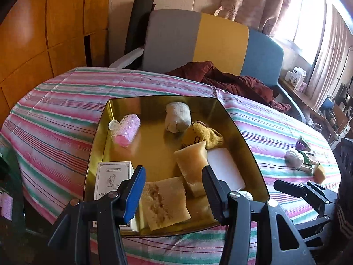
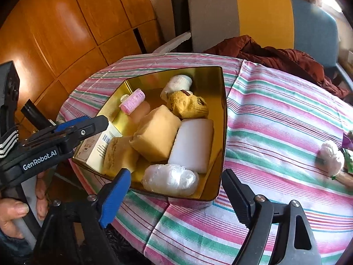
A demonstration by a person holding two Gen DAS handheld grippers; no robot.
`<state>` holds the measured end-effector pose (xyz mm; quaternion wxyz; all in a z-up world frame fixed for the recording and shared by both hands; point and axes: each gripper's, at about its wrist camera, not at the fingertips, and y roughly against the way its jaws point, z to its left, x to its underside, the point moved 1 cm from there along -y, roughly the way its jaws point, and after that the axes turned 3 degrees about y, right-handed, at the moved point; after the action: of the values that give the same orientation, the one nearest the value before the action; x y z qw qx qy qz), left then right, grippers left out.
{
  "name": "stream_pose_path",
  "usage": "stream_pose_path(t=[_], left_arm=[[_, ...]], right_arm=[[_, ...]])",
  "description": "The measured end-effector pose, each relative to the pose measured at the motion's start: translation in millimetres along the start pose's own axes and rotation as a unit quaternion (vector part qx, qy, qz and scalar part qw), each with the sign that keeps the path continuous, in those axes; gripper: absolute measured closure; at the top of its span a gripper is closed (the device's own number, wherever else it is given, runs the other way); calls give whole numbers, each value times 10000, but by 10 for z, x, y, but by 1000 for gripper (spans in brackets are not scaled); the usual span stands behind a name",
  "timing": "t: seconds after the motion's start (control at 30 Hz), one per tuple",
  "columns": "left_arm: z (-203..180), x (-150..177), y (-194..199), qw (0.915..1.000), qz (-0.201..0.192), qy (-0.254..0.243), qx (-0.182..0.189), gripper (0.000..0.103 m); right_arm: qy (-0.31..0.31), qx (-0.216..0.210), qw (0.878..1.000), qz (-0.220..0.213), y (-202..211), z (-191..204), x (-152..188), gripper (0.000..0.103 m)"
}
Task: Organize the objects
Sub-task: 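Withdraw both tools from the tray toward the remaining items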
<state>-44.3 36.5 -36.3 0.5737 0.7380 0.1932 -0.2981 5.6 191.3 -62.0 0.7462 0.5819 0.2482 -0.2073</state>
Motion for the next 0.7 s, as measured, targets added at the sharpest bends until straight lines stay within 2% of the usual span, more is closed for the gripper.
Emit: stream_pose_path(t=[0.37,0.7], left_arm=[[-176,9,126,9995,-140,-270,26,49],[-369,17,186,9986,-155,-500,116,49]], right_arm=[[-123,56,9999,-95,58,-60,17,18],[-445,142,9987,-191,139,-293,73,16]])
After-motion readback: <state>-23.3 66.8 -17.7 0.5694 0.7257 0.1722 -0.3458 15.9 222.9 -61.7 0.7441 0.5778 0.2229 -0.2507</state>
